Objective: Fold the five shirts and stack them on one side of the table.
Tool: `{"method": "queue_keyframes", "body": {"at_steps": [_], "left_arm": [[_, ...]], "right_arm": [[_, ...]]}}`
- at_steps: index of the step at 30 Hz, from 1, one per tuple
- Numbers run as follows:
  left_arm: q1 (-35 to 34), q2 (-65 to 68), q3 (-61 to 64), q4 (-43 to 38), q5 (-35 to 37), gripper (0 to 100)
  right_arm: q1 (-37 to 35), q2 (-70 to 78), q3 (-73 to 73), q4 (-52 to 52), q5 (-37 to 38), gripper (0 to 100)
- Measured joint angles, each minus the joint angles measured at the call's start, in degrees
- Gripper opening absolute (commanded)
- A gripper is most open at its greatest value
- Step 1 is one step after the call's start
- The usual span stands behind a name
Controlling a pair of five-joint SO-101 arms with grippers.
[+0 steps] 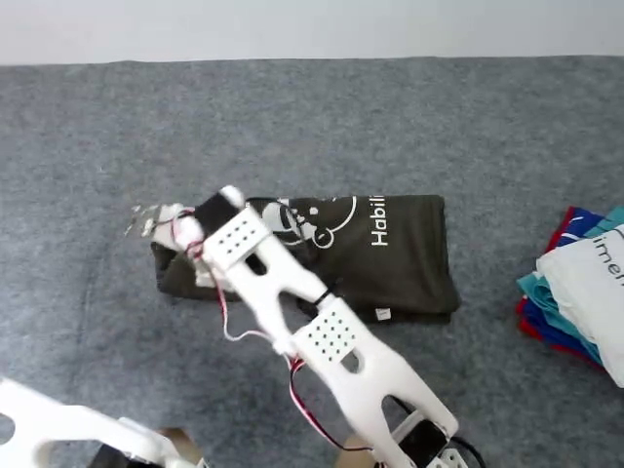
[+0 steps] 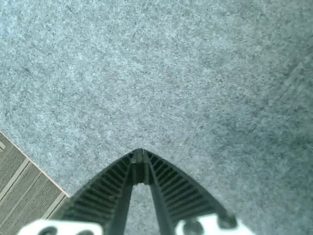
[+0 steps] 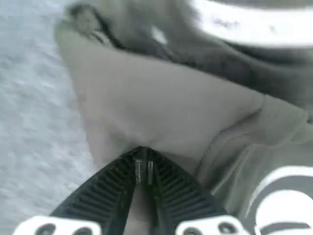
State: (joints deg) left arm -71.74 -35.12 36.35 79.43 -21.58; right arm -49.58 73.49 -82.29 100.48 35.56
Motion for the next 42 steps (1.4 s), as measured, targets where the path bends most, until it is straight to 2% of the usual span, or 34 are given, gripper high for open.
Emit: {"method": "queue_keyframes", "body": {"at_steps": [6, 11, 22, 29, 42], "left_arm": [[0.0, 0.0, 0.0, 0.0, 0.0, 0], [0.0, 0.0, 0.0, 0.0, 0.0, 0], [0.0, 0.0, 0.0, 0.0, 0.0, 0], [0.0, 0.0, 0.0, 0.0, 0.0, 0], [0.0, 0.0, 0.0, 0.0, 0.0, 0]], "right_arm": [[-3.8, -0.6, 0.0, 0.0, -2.3, 1.0], [-3.8, -0.9, 0.0, 0.0, -2.5, 1.0], [6.7, -2.9, 0.7, 0.0, -2.5, 1.0], [10.8, -5.3, 10.7, 0.0, -2.5, 0.9], [10.7, -11.4, 11.3, 0.0, -2.6, 0.9]]}}
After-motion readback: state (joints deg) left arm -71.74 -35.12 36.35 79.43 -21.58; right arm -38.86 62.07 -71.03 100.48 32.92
